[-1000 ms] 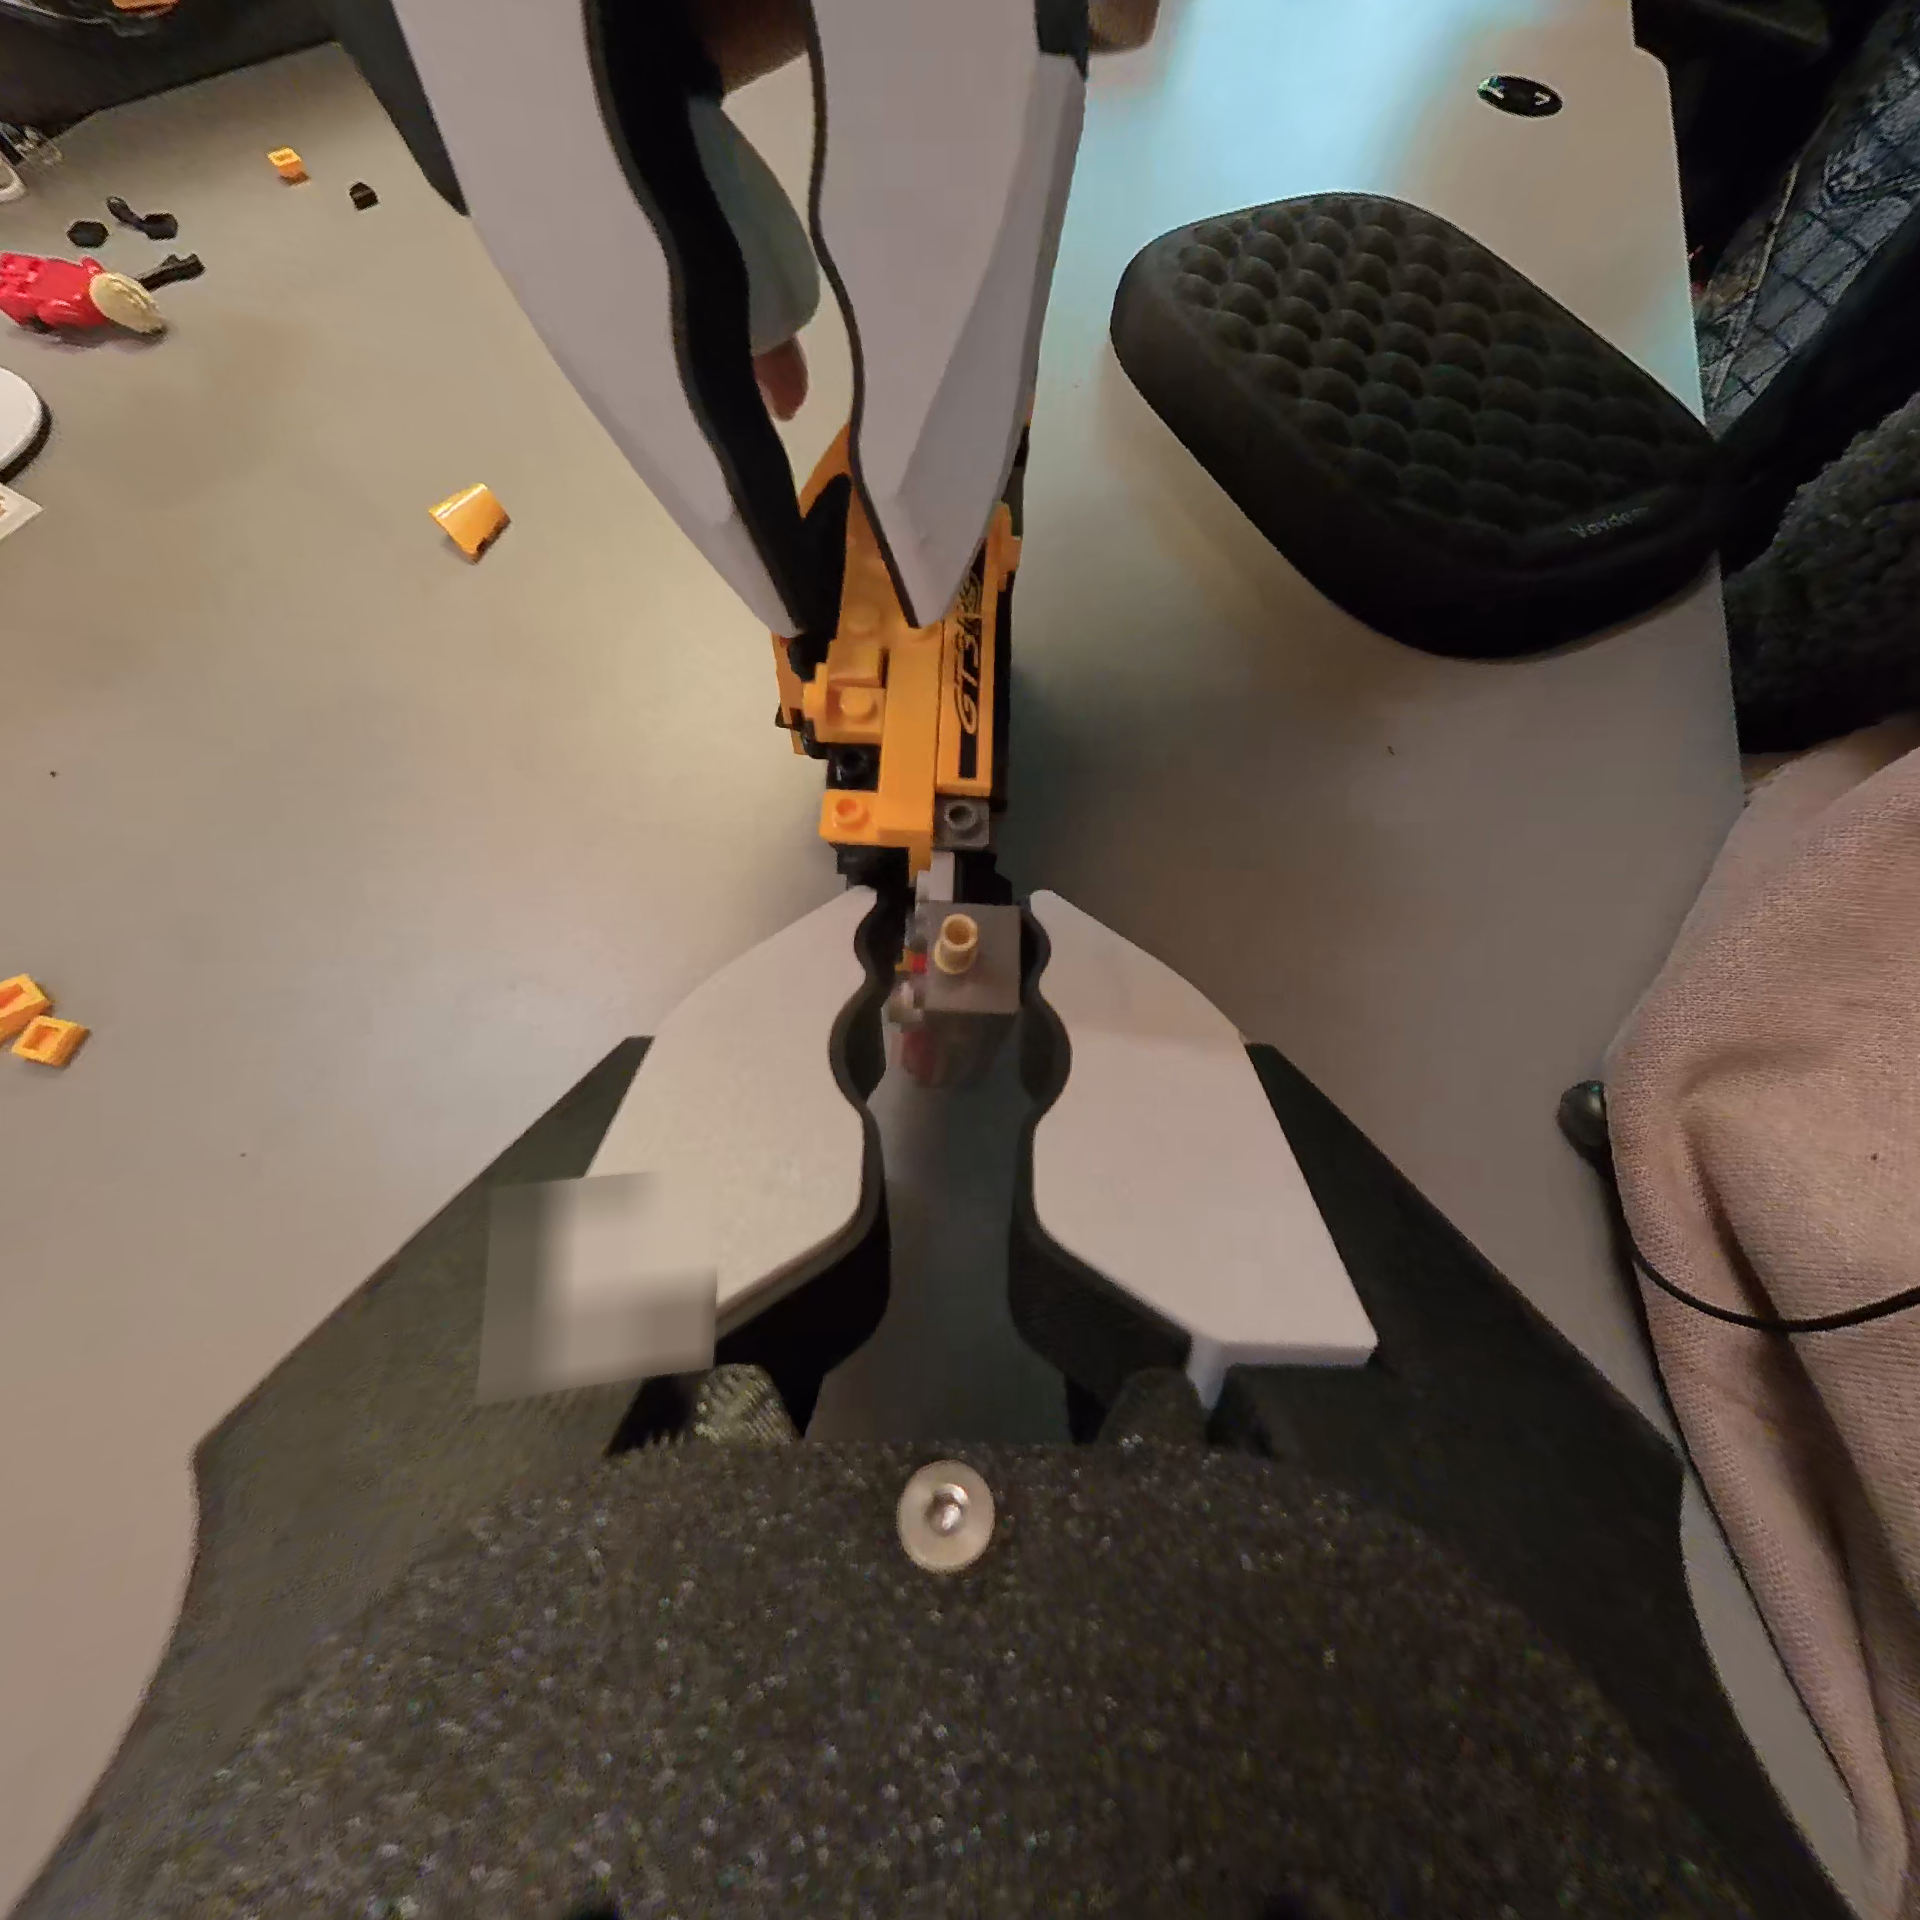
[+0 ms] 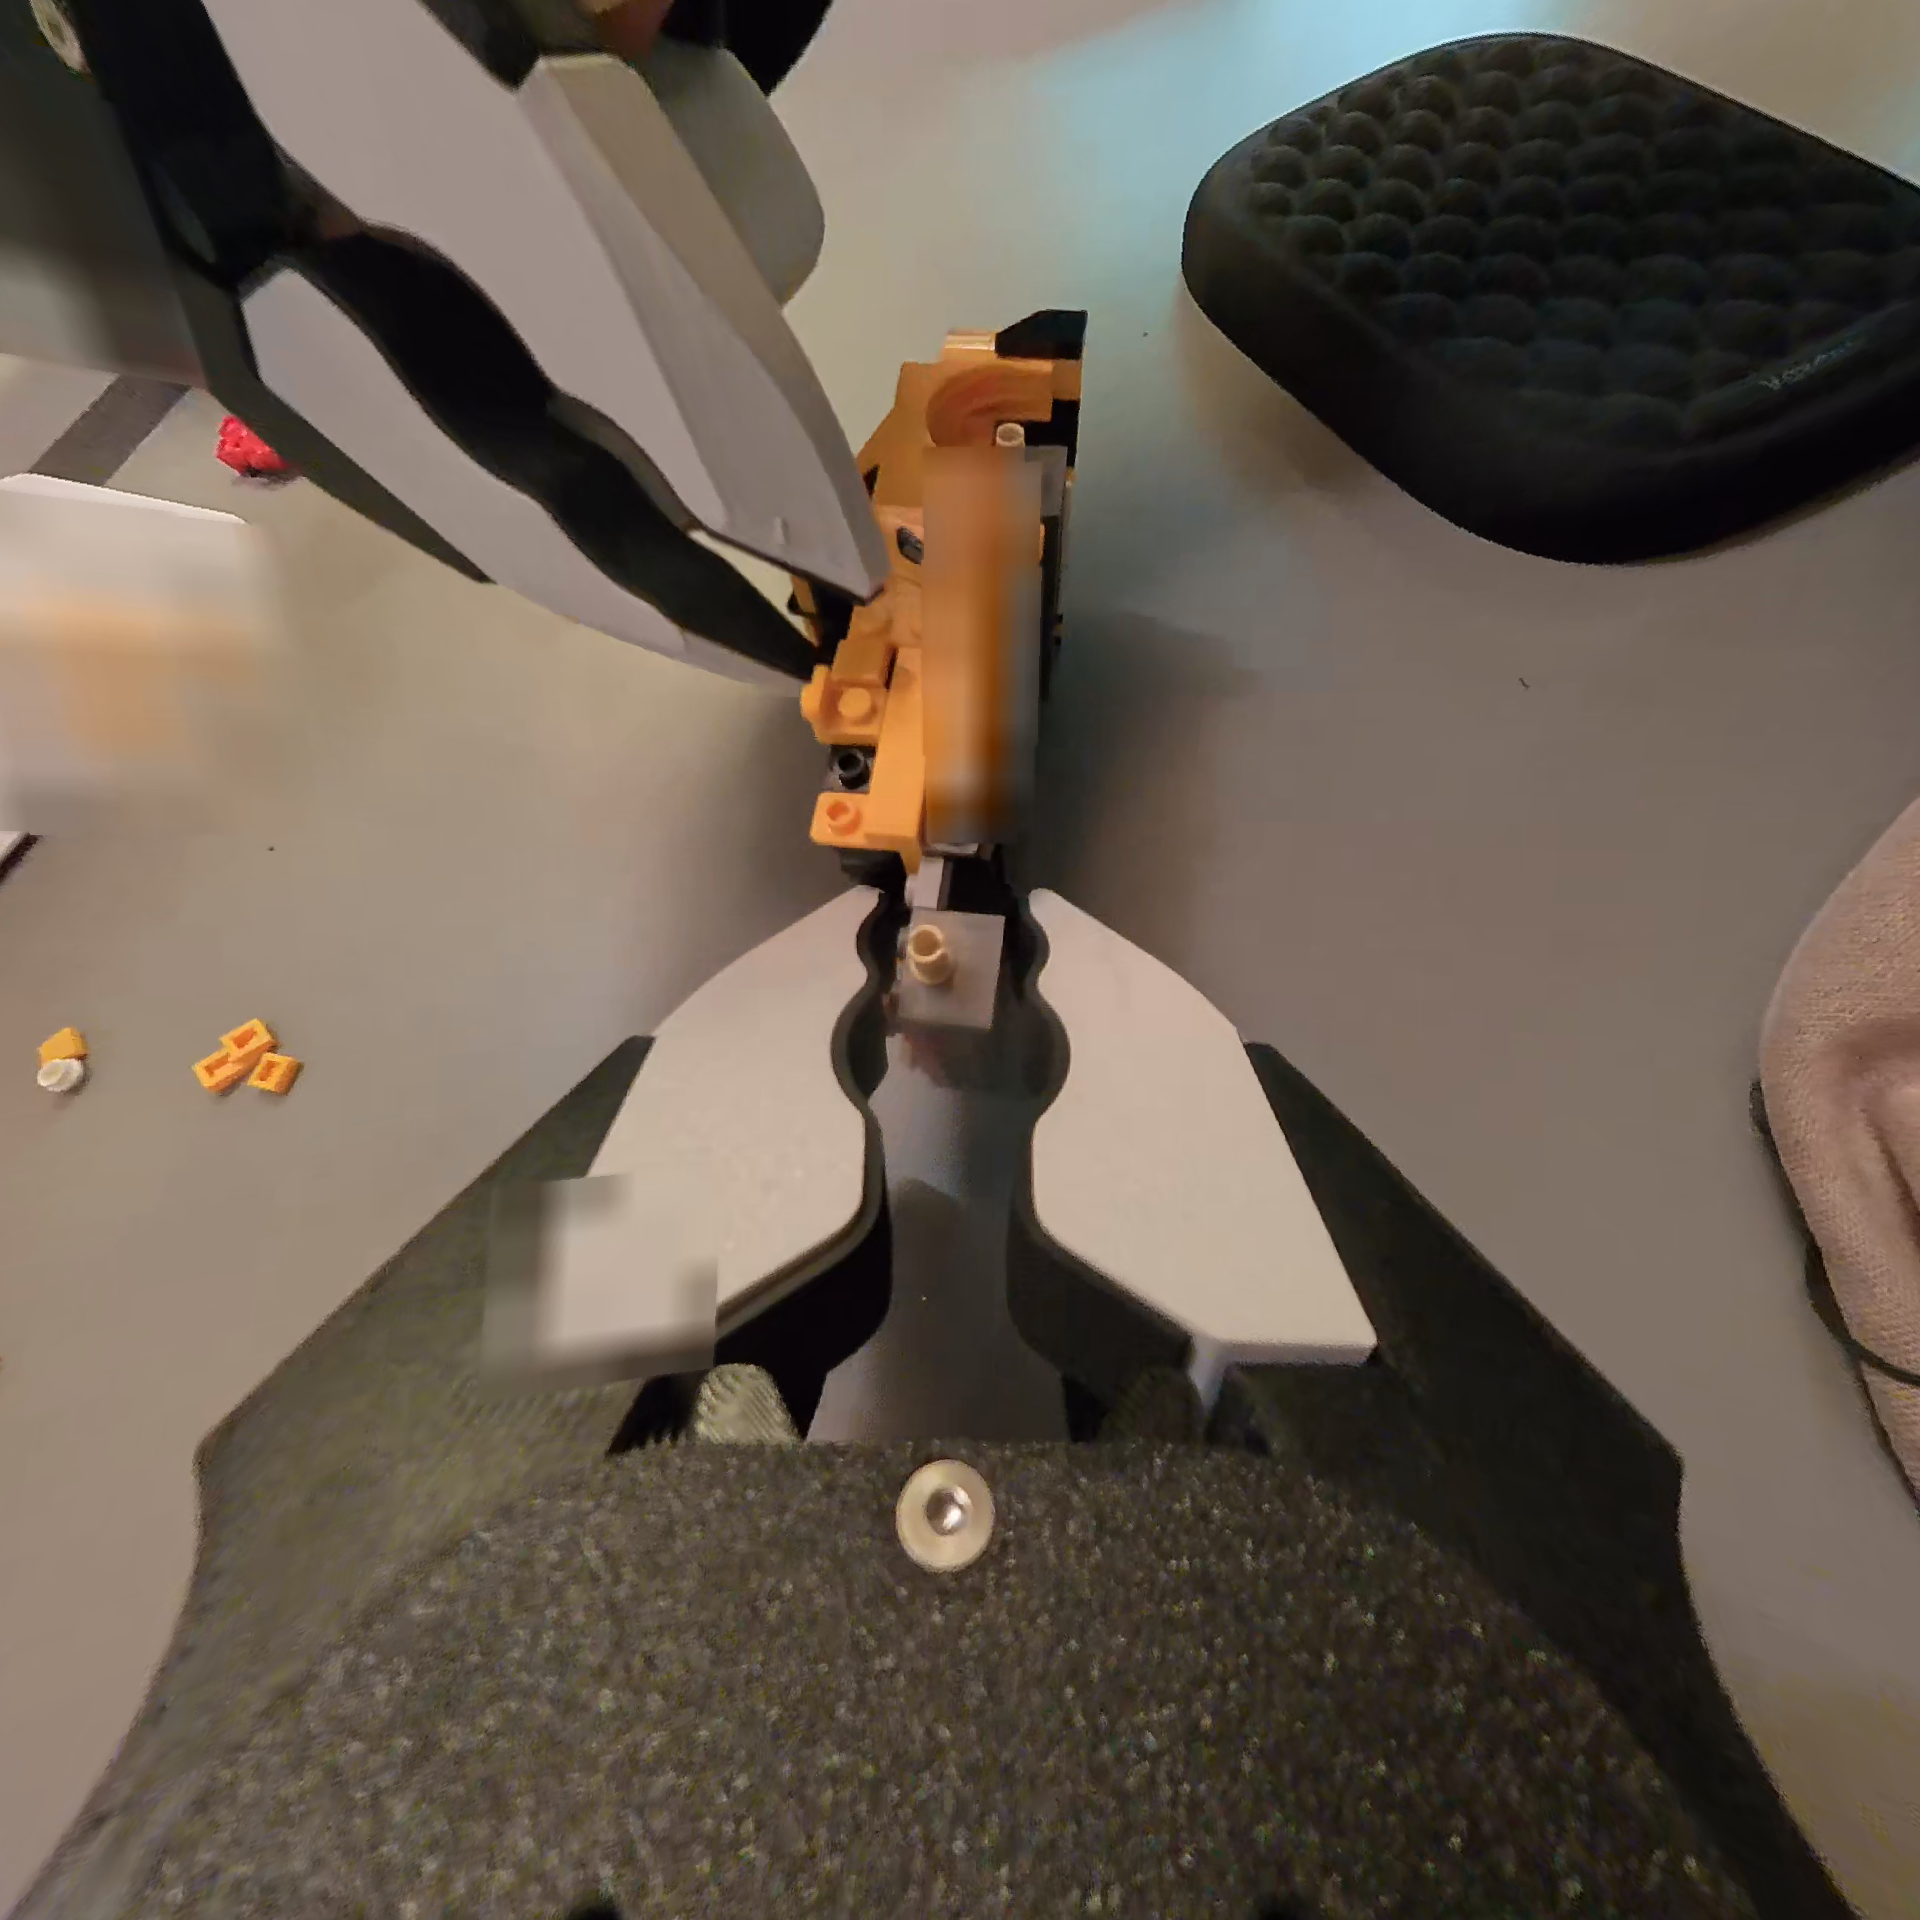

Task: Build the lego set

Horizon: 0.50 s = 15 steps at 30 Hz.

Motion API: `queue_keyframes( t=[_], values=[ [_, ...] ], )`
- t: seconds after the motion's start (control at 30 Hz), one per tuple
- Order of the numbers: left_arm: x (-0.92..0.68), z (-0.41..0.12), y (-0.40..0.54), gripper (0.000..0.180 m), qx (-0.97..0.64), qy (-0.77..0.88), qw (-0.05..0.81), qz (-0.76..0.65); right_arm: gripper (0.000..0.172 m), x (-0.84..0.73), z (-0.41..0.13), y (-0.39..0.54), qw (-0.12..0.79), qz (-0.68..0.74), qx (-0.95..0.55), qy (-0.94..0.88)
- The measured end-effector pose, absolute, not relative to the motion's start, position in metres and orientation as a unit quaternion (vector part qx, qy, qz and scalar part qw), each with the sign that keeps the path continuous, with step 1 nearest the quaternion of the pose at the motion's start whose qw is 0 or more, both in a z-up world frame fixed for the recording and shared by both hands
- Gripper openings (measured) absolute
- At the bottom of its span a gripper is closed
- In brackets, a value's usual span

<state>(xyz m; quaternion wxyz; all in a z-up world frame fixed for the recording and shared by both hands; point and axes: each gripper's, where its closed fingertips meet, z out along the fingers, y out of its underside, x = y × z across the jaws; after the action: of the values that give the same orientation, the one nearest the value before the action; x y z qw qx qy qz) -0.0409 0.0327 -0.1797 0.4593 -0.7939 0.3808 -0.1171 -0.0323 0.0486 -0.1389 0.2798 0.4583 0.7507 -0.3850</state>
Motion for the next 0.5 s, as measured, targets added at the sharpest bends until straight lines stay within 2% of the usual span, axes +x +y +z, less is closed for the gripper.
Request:
queue_keyframes(
  t=[0.17,0.5],
  values=[
    [-0.0415,-0.1792,0.0350,0.021,-0.785,0.395,0.469,-0.085,0.016,-0.0294,-0.1430,0.0423,0.313,-0.382,0.452,0.743],
    [-0.0392,-0.1746,0.0262,0.020,-0.783,0.399,0.471,-0.076,0.009,-0.0283,-0.1427,0.0391,0.319,-0.384,0.453,0.739]
  ],
)
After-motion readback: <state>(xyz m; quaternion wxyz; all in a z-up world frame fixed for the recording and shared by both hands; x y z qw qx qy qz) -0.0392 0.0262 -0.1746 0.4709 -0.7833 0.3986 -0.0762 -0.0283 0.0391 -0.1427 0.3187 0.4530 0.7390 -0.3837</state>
